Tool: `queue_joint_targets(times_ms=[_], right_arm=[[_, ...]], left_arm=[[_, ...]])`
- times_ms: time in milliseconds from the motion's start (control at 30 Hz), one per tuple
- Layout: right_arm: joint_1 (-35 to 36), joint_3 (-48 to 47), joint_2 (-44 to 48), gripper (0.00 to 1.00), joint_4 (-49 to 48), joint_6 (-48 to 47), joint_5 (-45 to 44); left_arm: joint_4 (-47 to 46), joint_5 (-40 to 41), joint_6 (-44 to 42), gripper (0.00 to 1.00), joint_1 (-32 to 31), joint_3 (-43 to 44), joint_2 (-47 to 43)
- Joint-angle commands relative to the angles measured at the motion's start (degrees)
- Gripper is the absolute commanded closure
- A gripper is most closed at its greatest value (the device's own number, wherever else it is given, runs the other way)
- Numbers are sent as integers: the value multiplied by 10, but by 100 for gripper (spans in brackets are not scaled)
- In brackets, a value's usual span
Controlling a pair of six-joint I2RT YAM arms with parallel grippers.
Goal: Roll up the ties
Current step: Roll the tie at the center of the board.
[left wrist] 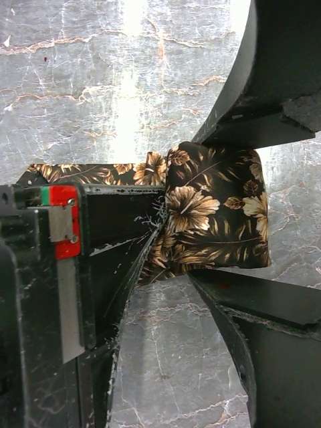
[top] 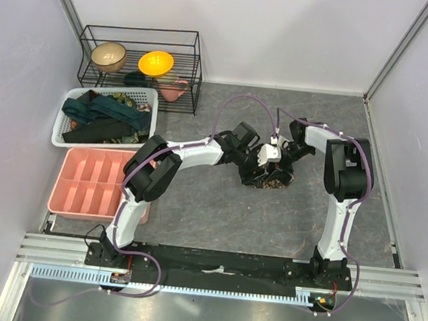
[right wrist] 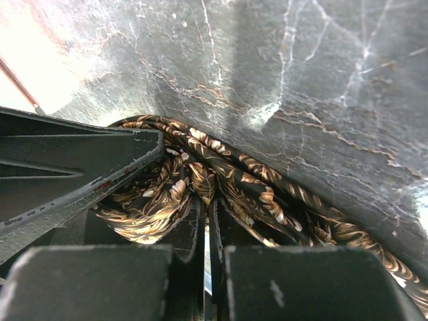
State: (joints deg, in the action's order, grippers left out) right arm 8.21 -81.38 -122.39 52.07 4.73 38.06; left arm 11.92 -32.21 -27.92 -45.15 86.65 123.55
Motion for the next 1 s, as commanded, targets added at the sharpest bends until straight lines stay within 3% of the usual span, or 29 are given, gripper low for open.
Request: queue_joint_targets(times_ms=[0, 167, 400, 733, 967], right_arm=[[15, 15, -37, 100, -59, -43, -142], [32, 34, -21, 100, -73, -64, -114], [59, 66, -16, 100, -100, -29, -70], [66, 74, -31, 100, -135, 12, -56], [76, 67, -35, 100, -147, 25, -52]], left_arm=[[15, 11, 11, 28, -3, 27, 6], [19, 15, 24, 34, -3, -5, -10], [-102, 11, 53, 32, -2, -182, -86], [-242, -16, 87, 37, 2, -227, -85], [-197, 41, 64, 49, -13, -210, -74]])
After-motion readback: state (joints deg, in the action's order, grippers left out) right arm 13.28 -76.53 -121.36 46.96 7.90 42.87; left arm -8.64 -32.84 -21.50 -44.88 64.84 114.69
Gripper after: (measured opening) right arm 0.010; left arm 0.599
